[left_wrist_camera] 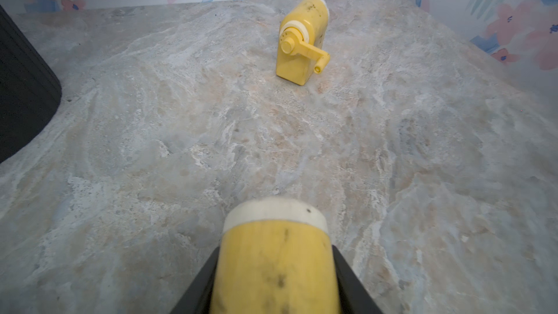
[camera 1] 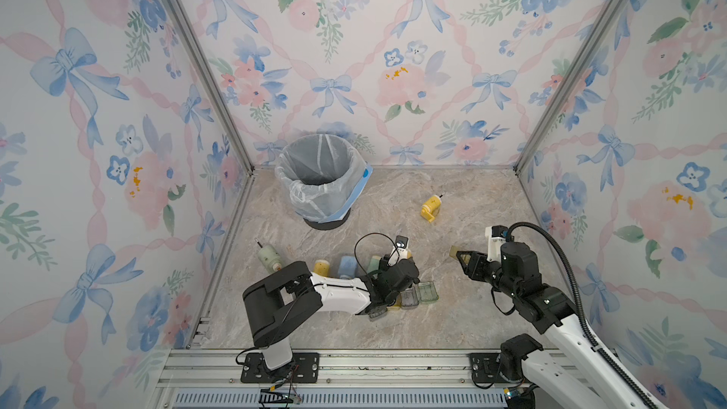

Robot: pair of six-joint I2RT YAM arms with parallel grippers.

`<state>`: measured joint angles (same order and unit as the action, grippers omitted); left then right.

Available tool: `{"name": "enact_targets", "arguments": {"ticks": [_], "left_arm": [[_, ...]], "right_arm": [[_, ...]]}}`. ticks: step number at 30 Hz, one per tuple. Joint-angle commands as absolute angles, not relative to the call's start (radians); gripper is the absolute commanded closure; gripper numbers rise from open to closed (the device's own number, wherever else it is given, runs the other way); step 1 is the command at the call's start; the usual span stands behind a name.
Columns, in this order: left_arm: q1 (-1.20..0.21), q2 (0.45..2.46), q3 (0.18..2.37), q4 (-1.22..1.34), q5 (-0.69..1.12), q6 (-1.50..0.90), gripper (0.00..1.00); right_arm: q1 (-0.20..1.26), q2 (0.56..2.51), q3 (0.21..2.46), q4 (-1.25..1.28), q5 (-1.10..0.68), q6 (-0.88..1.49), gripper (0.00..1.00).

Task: Take out the pencil sharpener tray and clean the shavings
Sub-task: Place the container at the center of the board.

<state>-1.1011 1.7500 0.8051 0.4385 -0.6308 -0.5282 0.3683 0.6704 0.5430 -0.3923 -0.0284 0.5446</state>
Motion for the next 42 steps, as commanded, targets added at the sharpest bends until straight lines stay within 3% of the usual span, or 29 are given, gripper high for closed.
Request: {"name": "enact_targets", "arguments": {"ticks": [1,18,24,42], "left_arm": [[-1.105,1.784,0.796,0.534,-0.697,-0.518,1.0],[-1.108,1.844,0.803,0.568,-0.658,-0.525,1.0],[-1.112,1.848,0.802,0.568,-0.645,-0.523,0.8],[-1.126,1.87,0.816,0.568,-0.642,-0.527,0.66]], "right_arm": [[0.379,0.638,0.509,-0.364,0.001,0.591,0.53],[0.57,0.682,0.384,-0.295,0.161,0.669,0.53],[0.631,0.718,0.336,-0.23,0.239,0.691,0.53],[0.695,0.852,0.25,-0.103,0.299,0.735,0.51]]}}
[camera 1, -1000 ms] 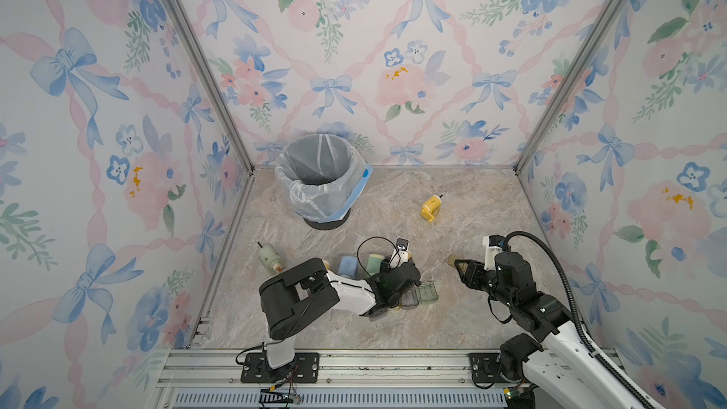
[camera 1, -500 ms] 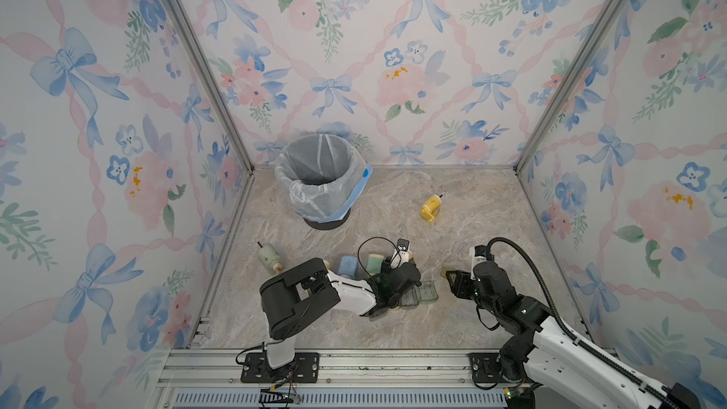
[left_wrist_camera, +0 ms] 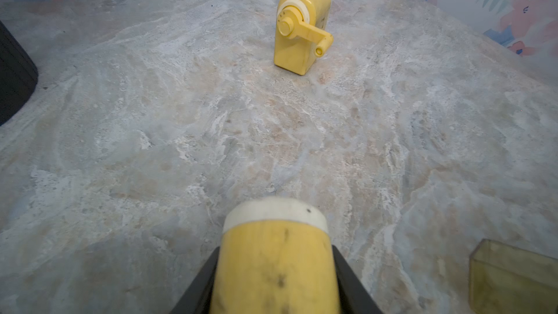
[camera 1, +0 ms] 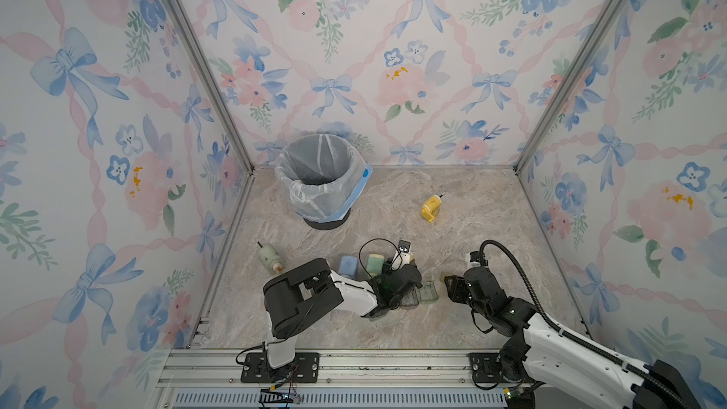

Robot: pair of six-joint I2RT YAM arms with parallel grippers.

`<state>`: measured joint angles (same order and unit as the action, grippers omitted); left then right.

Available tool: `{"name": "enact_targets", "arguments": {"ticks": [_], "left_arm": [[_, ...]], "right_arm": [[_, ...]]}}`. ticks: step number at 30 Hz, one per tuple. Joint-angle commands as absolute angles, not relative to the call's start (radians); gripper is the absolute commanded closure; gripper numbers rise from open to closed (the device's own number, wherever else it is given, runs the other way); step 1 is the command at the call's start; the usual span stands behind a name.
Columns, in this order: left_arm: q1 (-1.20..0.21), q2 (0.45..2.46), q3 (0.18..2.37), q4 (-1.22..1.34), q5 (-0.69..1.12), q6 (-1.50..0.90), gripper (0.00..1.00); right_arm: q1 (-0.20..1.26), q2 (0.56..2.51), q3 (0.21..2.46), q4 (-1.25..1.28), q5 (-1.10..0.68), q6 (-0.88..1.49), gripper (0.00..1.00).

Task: Take out the pencil sharpener tray and clean the shavings
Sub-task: Place the container at the center of the board.

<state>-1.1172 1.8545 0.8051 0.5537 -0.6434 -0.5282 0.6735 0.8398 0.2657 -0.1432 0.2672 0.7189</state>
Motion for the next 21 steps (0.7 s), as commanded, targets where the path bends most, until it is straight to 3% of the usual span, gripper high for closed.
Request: {"name": "enact_targets", "arguments": {"ticks": [1,10,21], "left_arm": [[-1.127,1.871,0.816,0.568,-0.641,-0.524,0.64],[-1.128,1.877,0.819,0.568,-0.656,-0.514,0.62],[-1.126,1.902,0.834,0.568,-0.746,-0.498,0.62]], "right_arm": [[0.701,0.854,0.248,-0.102,0.305,0.738,0.5],[0.723,0.876,0.235,-0.077,0.318,0.752,0.34],[0.73,0.862,0.275,-0.106,0.314,0.761,0.29]]}}
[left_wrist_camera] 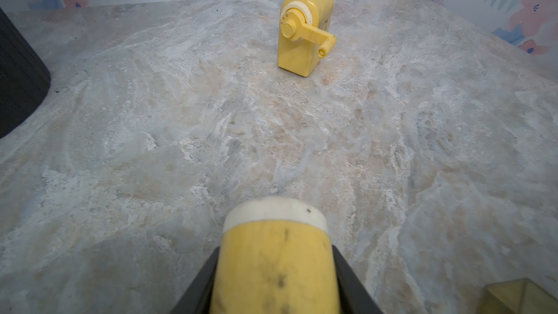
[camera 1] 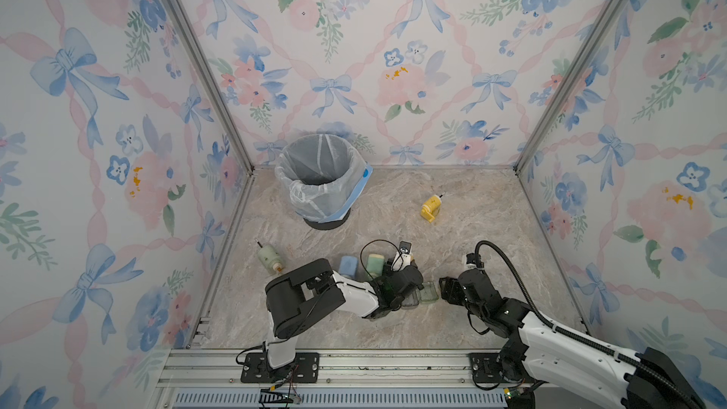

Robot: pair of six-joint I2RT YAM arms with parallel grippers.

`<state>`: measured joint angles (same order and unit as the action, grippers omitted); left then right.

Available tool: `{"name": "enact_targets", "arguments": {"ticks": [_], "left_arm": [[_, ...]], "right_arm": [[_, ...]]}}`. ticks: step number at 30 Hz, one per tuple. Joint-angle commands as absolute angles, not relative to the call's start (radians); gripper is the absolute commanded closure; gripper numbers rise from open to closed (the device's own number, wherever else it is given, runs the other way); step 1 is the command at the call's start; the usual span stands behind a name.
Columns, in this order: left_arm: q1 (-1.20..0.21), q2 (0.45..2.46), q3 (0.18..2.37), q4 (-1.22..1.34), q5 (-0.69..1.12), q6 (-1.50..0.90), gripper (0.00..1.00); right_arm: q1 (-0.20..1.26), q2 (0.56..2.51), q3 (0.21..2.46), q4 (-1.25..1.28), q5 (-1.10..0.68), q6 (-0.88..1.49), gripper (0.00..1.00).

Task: Take out the pencil sharpener tray and clean the shavings
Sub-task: Place the container at the center of the board, then place the pencil sharpener at the center of the board.

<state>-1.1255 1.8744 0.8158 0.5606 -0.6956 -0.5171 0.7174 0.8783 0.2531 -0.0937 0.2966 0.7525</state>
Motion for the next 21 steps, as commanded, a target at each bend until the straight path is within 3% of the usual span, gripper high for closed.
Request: {"name": "enact_targets", "arguments": {"ticks": [1,17,18,21], "left_arm": [[-1.124,1.906,0.838,0.568,-0.753,-0.498,0.62],[-1.104,1.924,0.856,0.581,-0.755,-0.496,0.46],[-1.103,1.924,0.857,0.582,-0.755,-0.497,0.39],[-1.102,1.926,0.859,0.583,-0.75,-0.499,0.35]], "right_arm": [[0.73,0.858,0.28,-0.115,0.315,0.762,0.28],[0.708,0.808,0.329,-0.189,0.31,0.752,0.27],[0.707,0.808,0.332,-0.191,0.311,0.751,0.27],[0.703,0.803,0.334,-0.195,0.308,0.747,0.27]]}}
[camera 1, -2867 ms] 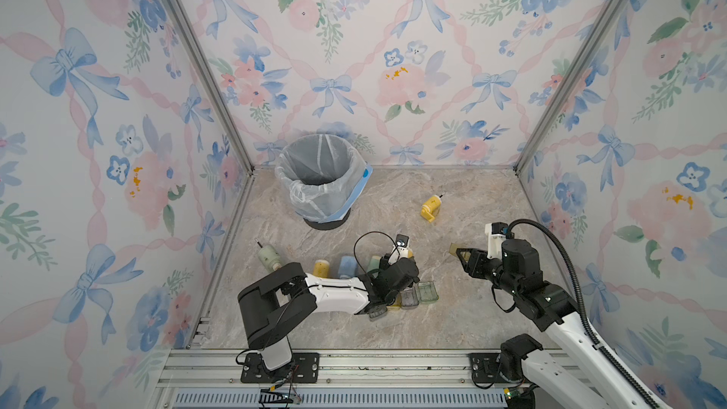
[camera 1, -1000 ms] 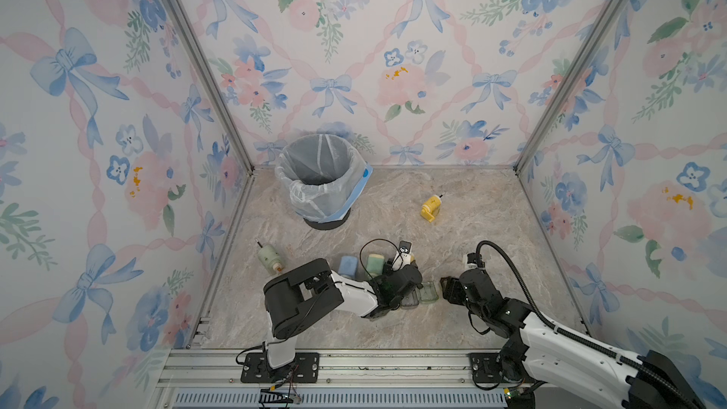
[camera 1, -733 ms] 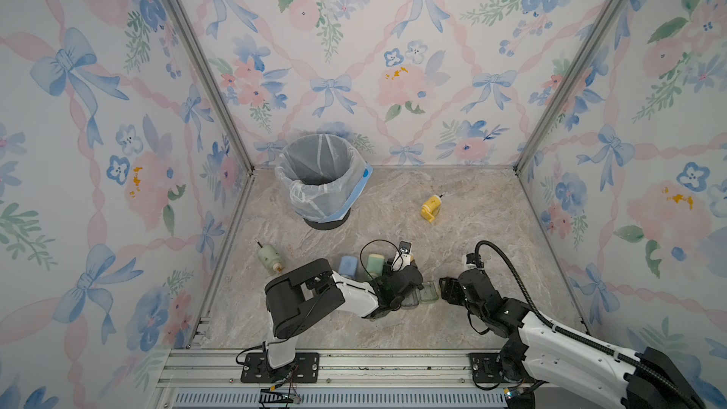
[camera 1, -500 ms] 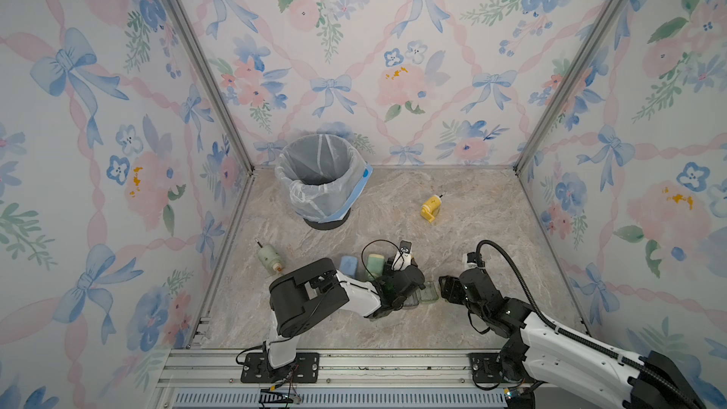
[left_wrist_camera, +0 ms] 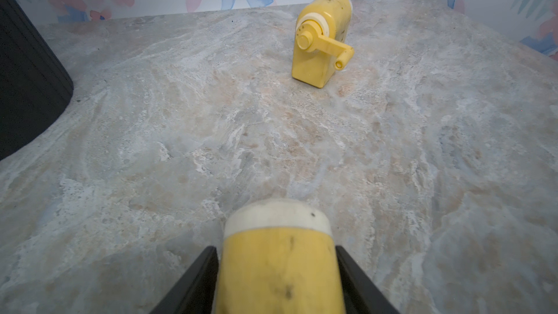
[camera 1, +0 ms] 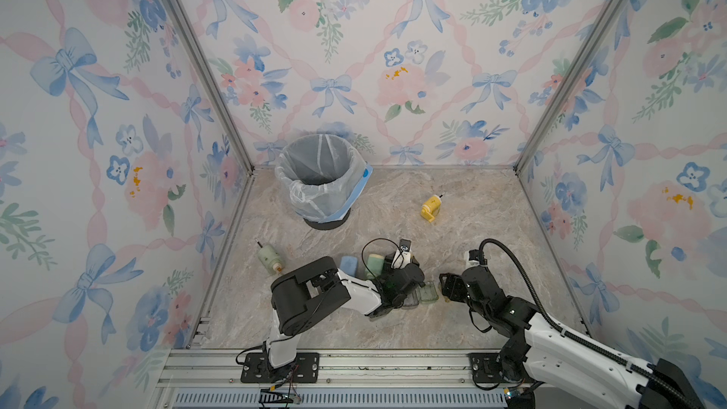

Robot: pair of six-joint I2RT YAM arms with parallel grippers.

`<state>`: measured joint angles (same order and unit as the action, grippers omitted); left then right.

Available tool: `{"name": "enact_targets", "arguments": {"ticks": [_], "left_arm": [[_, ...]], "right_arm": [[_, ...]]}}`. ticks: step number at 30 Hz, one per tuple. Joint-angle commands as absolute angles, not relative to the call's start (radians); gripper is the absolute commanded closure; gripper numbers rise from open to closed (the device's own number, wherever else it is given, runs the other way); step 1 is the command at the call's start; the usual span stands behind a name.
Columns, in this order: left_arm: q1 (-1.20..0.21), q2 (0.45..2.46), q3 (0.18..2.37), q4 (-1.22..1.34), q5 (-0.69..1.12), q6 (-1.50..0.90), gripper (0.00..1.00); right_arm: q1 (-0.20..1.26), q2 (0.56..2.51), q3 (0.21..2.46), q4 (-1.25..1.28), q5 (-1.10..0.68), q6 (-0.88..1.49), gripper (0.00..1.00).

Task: Take out the pencil sharpener tray and clean the shavings
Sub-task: Place the pencil sharpener at the center of the board.

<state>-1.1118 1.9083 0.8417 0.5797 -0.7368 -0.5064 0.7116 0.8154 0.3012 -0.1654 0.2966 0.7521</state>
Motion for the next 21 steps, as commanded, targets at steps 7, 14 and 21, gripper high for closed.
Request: {"name": "enact_targets", "arguments": {"ticks": [7,14,21], "left_arm": [[-1.105,1.918,0.861,0.583,-0.747,-0.497,0.34],[-1.103,1.892,0.873,0.583,-0.75,-0.47,0.33],[-1.103,1.862,0.884,0.578,-0.77,-0.448,0.3]], "right_arm": [[0.68,0.785,0.333,-0.203,0.293,0.744,0.27],[0.661,0.776,0.334,-0.207,0.278,0.741,0.26],[0.647,0.772,0.34,-0.209,0.267,0.737,0.27]]}}
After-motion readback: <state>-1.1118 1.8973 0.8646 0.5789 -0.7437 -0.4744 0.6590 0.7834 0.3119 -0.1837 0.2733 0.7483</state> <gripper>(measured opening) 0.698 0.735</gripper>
